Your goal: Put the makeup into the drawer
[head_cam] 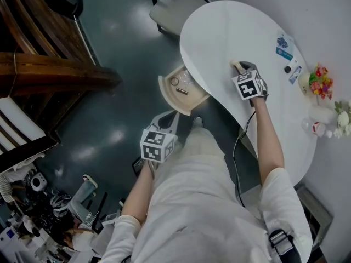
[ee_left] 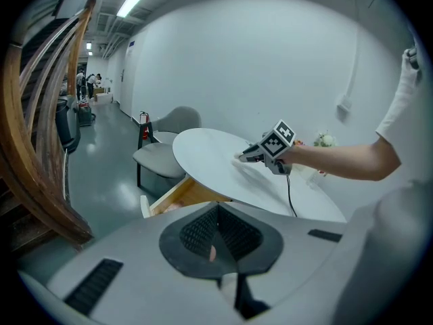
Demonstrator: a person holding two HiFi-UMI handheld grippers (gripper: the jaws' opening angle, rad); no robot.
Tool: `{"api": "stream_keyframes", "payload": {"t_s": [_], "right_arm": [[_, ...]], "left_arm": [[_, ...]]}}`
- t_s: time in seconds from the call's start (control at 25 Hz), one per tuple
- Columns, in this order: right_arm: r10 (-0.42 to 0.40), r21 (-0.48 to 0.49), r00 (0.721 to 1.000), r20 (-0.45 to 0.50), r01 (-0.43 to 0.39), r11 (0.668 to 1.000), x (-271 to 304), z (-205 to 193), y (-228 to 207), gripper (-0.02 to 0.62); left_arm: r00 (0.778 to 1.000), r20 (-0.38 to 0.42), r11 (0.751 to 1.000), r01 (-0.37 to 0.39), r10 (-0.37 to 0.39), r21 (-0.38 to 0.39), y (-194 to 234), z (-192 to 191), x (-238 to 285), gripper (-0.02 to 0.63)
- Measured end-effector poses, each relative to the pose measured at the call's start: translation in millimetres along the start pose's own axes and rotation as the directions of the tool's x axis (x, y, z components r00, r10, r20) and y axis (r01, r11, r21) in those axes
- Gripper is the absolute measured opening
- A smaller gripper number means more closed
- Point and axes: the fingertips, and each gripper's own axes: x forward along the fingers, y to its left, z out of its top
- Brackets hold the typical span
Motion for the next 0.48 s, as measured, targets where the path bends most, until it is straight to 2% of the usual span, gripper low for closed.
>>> {"api": "stream_keyframes", "payload": {"t_s": [0.2,0.48], "right_arm": [[0.007,0.004,1.0,0.013,-0.007,1.0,-22,13,23,0.107],[0.042,0.003,0.998,0.056,-0.042,0.999,-52,35,85,0.103]], "left_arm": [[1.0,-0.005,0.999,0.029,-0.029,0.014,6,2,-4,0.009],[0.996,-0.023,0.996,0.083,-0.082,0.043,24,2,-8,0.009]]}}
